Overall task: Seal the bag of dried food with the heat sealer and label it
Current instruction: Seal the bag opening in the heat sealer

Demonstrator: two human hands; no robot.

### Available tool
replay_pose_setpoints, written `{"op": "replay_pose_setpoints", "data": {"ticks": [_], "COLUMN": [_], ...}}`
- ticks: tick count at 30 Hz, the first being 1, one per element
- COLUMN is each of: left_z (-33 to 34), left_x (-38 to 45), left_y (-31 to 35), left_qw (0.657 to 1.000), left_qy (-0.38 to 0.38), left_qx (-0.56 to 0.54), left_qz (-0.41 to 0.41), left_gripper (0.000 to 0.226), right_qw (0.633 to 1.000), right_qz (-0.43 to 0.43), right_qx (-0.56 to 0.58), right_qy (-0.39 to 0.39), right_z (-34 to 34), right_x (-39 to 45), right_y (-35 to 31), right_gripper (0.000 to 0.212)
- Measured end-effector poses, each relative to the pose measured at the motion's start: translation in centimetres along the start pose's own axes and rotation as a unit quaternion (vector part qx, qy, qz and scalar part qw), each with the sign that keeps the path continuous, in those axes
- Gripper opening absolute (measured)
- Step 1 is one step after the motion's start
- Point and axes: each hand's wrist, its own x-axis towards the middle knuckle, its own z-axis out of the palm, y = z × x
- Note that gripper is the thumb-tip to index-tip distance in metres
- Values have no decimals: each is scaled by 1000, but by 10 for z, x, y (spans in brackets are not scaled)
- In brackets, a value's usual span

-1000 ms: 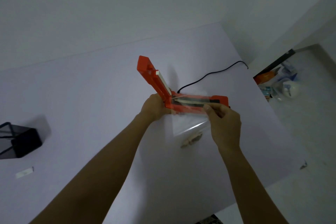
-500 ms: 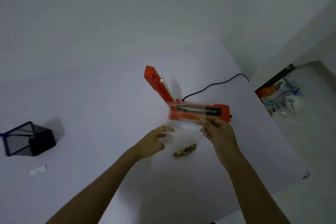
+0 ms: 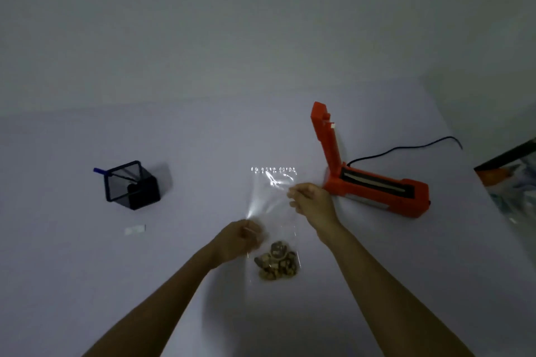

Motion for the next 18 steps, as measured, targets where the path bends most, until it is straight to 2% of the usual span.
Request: {"op": "replay_pose_setpoints", "data": {"ticks": [1,2,5,7,8,11,13,15,18], "left_z": [-3,-4,-3,-2,-2,-6,-7,-8,-10], "left_x": [0,0,-1,-1,-1,2,7,9,15], "left_y": [-6,-10,-18,-23,-28,-38,-42,-43,-56], "left_qw": [999,997,981,954,935,842,814,806,782], "left_qy": [29,60,147,183,187,174,145,115,114], "left_qx": [16,39,123,220,282,473,530,557,592], "left_qz": [-4,-5,34,86,111,192,187,163,160], "left_gripper": [40,48,66,75,76,63,59,61,61], "right_qw": [1000,998,979,941,915,828,773,754,746], "right_qz": [-11,-20,-49,-125,-169,-257,-257,-230,-210], "right_qx": [-28,-63,-196,-315,-366,-497,-575,-608,-624], "right_qy": [-9,-17,-22,-19,-13,-43,-83,-93,-98], "right_z": [7,12,20,20,20,21,22,23,24], "right_x": [4,8,9,-1,-7,-21,-23,-24,-21], "right_y": [5,9,20,31,38,65,83,91,93], "right_gripper": [5,10,58,69,66,51,56,66,72]}}
